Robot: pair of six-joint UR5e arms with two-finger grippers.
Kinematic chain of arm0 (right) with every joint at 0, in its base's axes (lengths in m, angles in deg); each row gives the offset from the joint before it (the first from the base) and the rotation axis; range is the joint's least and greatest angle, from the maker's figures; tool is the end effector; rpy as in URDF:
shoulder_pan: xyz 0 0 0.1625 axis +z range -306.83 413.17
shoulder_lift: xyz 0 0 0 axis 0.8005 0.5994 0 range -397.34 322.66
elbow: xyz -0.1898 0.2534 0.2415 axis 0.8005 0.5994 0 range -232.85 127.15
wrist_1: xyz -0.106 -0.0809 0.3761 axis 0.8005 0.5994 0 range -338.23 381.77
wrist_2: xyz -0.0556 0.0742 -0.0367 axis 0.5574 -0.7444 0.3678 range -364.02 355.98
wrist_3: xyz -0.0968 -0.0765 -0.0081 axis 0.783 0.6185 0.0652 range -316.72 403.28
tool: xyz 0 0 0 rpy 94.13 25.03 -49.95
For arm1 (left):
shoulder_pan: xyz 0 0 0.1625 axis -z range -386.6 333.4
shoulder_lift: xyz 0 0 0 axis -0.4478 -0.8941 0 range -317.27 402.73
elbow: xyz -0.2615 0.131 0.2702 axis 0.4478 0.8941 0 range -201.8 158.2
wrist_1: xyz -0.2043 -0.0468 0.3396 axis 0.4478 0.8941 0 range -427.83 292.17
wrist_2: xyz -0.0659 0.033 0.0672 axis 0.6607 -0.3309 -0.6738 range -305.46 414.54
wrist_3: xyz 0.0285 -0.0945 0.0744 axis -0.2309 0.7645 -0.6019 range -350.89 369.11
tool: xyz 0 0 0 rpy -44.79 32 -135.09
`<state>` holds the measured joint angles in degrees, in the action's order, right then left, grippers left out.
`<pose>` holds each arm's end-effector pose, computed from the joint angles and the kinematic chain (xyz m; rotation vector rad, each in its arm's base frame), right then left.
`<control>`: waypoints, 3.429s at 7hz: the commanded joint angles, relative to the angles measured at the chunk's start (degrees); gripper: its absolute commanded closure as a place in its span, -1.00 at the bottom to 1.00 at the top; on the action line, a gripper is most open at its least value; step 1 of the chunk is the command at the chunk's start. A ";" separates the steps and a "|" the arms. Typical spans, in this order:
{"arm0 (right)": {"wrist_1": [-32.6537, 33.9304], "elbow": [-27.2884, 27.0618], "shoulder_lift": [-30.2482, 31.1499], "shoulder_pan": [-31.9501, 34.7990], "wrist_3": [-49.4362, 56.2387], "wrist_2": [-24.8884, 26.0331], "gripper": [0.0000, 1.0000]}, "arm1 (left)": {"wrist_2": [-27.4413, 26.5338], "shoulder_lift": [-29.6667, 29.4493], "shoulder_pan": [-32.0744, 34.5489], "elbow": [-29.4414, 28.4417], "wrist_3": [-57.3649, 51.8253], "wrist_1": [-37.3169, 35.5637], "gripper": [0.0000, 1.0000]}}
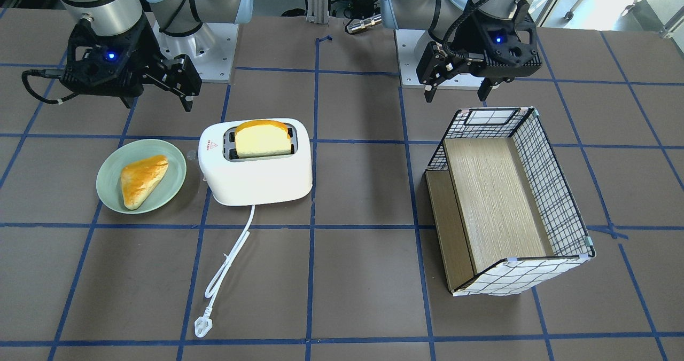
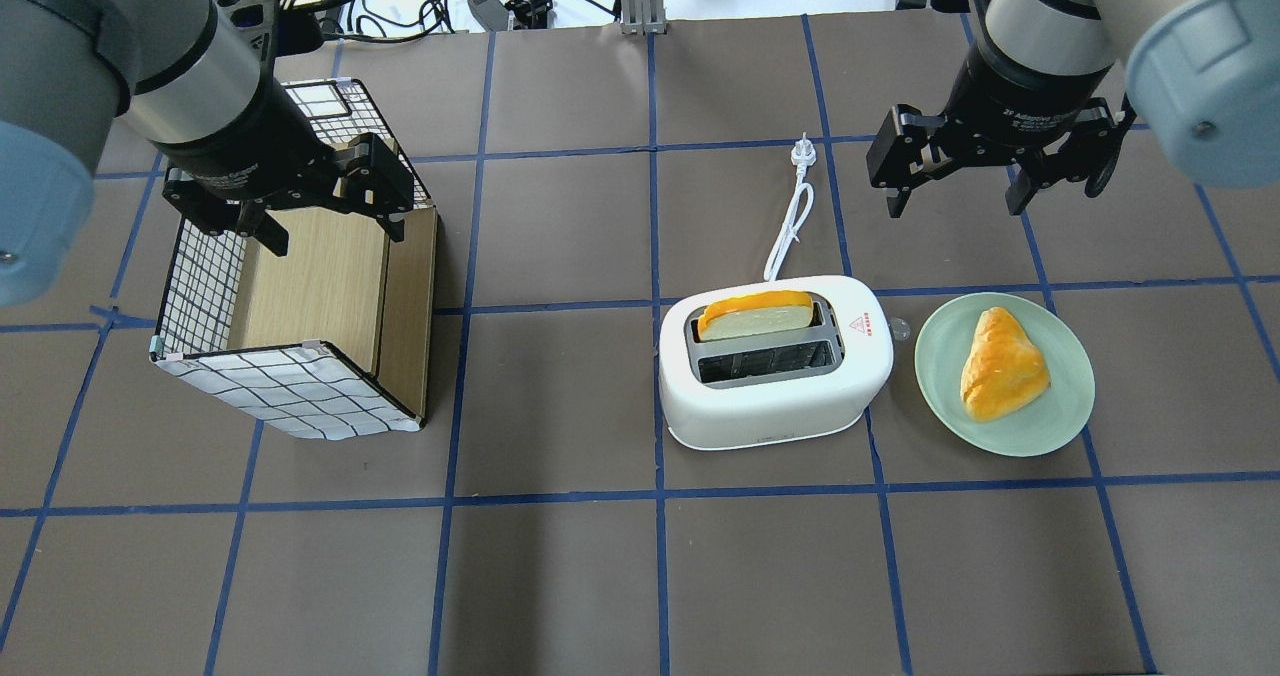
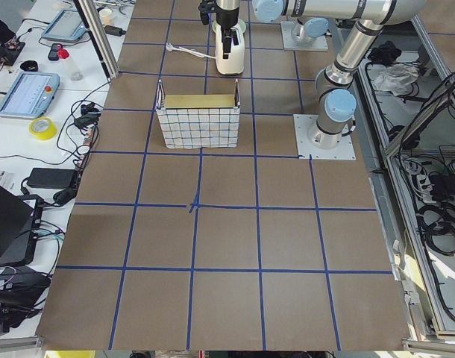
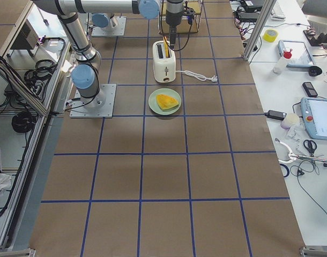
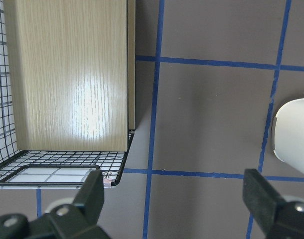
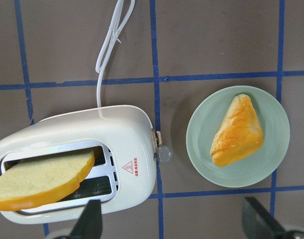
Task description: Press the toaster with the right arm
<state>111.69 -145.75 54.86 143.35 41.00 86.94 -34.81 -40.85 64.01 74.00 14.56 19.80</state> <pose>0.1327 -0.4584 0.4308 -0.0574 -3.1240 -0.0205 -0.1394 -0.4362 0.4440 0.1314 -3.1238 0.0804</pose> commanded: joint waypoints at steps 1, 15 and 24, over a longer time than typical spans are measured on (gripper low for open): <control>-0.01 0.00 0.00 0.00 0.00 0.00 -1.00 | 0.05 0.00 0.00 -0.09 0.00 0.00 -1.00; -0.63 -0.44 0.00 -0.35 0.09 0.36 -1.00 | -0.04 0.00 0.00 0.00 0.00 0.00 -1.00; 2.45 -1.23 -0.17 -0.88 0.09 0.09 0.47 | -0.04 0.00 0.00 0.00 0.00 0.00 -1.00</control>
<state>113.74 -146.62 54.75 142.54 41.06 87.07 -34.85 -40.85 64.01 74.00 14.56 19.80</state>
